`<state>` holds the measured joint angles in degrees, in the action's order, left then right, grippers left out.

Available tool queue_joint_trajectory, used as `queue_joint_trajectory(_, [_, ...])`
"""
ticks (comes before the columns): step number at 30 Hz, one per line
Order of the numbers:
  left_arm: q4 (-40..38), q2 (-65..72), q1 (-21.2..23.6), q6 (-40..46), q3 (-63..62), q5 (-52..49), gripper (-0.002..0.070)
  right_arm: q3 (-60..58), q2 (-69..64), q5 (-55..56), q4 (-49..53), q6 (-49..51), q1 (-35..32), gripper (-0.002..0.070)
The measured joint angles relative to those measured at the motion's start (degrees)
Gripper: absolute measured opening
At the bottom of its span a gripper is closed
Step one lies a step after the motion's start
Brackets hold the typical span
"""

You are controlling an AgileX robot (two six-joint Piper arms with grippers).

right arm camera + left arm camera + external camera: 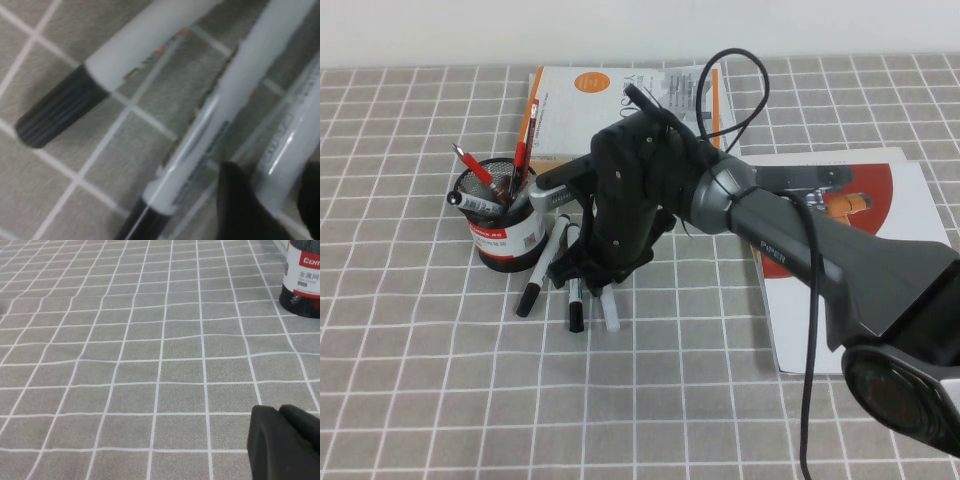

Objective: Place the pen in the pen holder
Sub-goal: Pick up the pen on the table

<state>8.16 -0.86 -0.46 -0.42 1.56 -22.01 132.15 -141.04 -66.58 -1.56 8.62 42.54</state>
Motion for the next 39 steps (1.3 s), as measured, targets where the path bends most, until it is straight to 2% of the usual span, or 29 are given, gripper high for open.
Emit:
queue_joint_trajectory(8, [0.0, 0.0, 0.0, 0.0, 0.0, 0.0, -0.0003, 0.1, -0.4, 0.3, 2.0, 1.6, 0.0, 0.0202])
queue_joint_trajectory(15, [0.0, 0.0, 0.0, 0.0, 0.0, 0.0, -0.0003, 0.1, -0.4, 0.1, 2.4, 1.8, 0.0, 0.0102])
queue_joint_trajectory(33, [0.0, 0.0, 0.0, 0.0, 0.0, 0.0, -0.0003, 0.1, 0.7, -3.8, 7.3, 3.6, 0.0, 0.0101])
queue_joint_trajectory(39, [0.0, 0.0, 0.0, 0.0, 0.0, 0.0, -0.0003, -5.3, 7.5, -1.4, 6.5, 3.6, 0.0, 0.0101])
